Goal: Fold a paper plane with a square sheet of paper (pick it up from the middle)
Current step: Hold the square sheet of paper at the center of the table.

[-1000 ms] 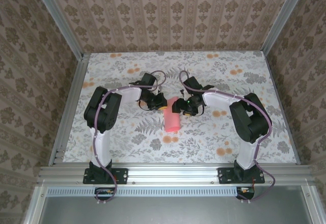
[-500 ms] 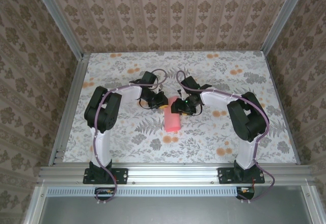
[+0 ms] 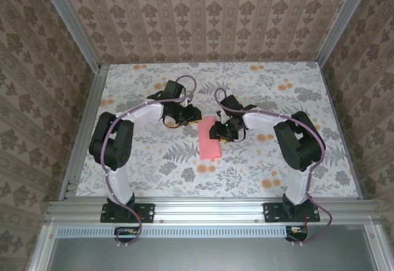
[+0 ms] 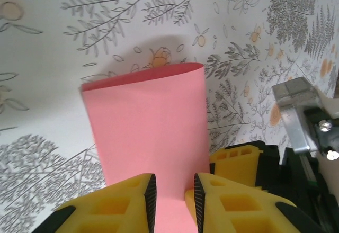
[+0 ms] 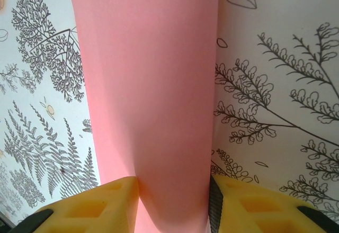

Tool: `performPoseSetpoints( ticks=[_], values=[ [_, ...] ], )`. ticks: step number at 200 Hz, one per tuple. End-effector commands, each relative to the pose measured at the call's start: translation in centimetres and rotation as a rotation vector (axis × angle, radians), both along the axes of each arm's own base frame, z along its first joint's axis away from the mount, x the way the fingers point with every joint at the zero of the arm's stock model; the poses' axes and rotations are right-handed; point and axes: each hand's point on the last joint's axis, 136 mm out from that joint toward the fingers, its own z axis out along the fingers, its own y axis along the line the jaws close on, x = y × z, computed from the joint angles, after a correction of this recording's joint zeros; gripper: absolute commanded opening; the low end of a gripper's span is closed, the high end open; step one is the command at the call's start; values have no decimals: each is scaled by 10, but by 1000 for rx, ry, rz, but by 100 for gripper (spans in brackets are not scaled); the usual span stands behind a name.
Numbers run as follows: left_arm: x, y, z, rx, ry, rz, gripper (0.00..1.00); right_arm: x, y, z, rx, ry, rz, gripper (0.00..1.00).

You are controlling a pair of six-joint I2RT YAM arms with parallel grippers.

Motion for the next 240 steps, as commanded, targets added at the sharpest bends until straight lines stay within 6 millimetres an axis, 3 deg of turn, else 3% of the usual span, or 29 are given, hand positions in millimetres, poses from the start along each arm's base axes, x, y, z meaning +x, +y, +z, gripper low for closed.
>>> performPoseSetpoints(
  ticks=[1,53,99,174,240],
  values=[
    [0,10,0,12,-23,51,30,3,-7,-7,-29,8,-37,41],
    [-5,14,-14,29,-23,95,31,1,-14,-19,-73,57,-90,40],
    [-3,35,-21,123,-62,165,33,-4,-16,-25,-89,66,-56,41],
    [-2,25,-22,85,-49,150,34,-11,-17,-30,-103,57,32,46],
    [-3,17,-24,82,-44,117,33,-14,-25,-42,-171,105,7,46]
  ],
)
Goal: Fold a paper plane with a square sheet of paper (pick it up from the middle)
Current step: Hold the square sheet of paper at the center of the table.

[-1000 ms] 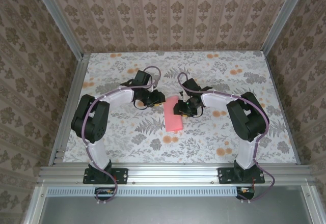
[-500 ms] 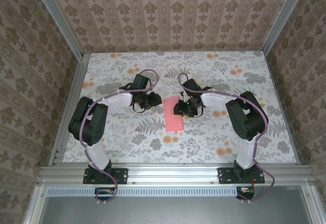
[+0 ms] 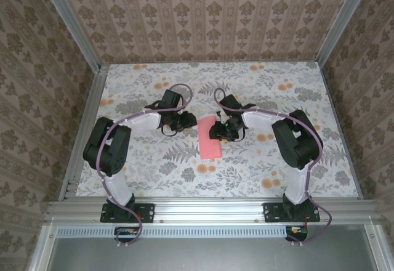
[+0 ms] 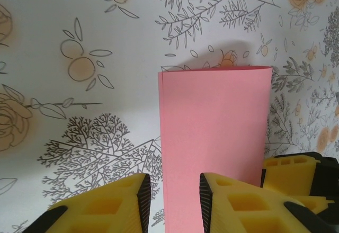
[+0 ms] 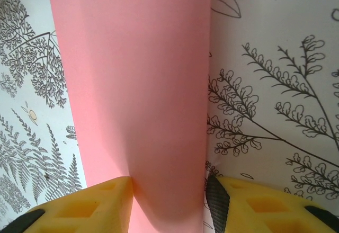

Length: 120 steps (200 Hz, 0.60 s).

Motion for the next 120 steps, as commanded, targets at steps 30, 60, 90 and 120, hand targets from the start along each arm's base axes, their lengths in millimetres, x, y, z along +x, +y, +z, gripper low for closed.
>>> performPoseSetpoints(
  ticks=[30,60,90,120],
  values=[
    [2,-9,0,-17,4,-14,33,-16,-23,-38,-160,102,-10,46],
    [2,-9,-1,-19,9,-13,33,-22,-25,-41,-186,124,1,46],
    [2,-12,-2,-33,14,-17,33,-23,-26,-45,-203,132,4,47],
    [2,-14,-2,-38,19,-22,33,-23,-24,-47,-201,134,4,47]
  ],
)
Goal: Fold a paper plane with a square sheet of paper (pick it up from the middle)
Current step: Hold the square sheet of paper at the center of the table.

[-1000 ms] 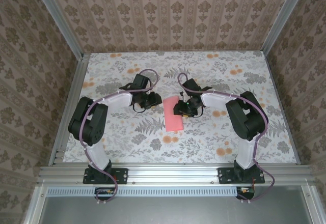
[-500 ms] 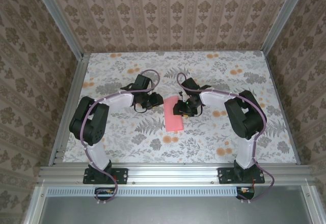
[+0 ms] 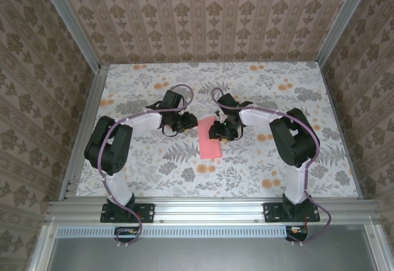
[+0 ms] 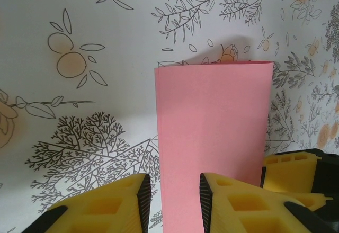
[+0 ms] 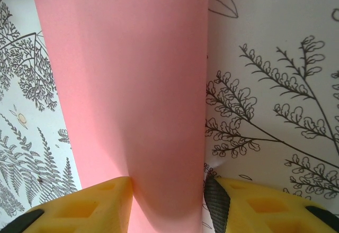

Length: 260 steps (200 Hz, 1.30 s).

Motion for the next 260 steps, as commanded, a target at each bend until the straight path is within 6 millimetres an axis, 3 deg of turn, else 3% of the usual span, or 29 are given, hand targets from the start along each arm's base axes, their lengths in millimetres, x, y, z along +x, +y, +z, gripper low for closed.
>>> performPoseSetpoints(
  ticks=[1,144,260],
  values=[
    [4,-11,3,-30,5,-10,33,-23,-26,-45,-159,102,-3,47],
    [-8,-39,-1,-51,45,-136,26,-28,-27,-57,-188,123,23,48],
    [-12,-39,-23,-19,96,-137,19,-32,-28,-65,-216,133,34,48]
  ],
)
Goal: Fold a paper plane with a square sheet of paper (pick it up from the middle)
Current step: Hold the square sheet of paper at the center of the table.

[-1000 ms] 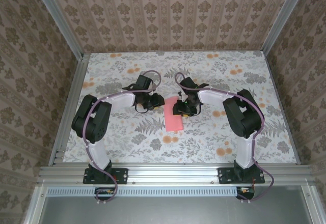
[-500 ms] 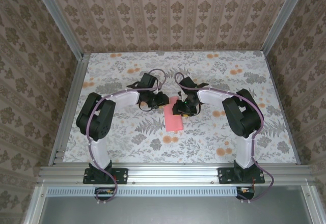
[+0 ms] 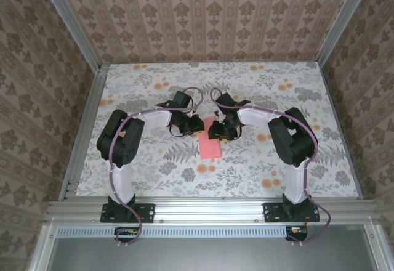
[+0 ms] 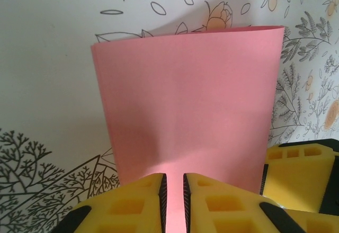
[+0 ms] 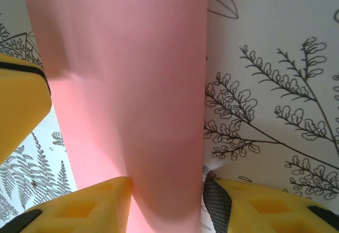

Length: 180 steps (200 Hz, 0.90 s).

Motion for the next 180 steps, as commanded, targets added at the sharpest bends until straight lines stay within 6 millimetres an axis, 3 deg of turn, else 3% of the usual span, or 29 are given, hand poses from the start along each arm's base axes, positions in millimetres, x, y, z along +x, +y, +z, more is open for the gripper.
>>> performPoseSetpoints(
  ticks=[1,49,117,137,156,180],
  values=[
    [0,-5,-1,-1,6,-27,19,-32,-29,-62,-182,121,28,48],
    [-4,-1,-13,29,38,-29,17,-32,-28,-62,-178,123,23,48],
    [-17,13,-38,113,103,-25,16,-26,-24,-47,-152,87,12,48],
    [-22,19,-45,137,117,-23,15,-21,-19,-32,-121,57,6,48],
    [-24,22,-49,148,125,-26,14,-11,-12,-5,-64,-3,-13,50],
    [-27,24,-52,160,130,-30,14,5,-18,30,-27,-122,-65,57]
  ],
)
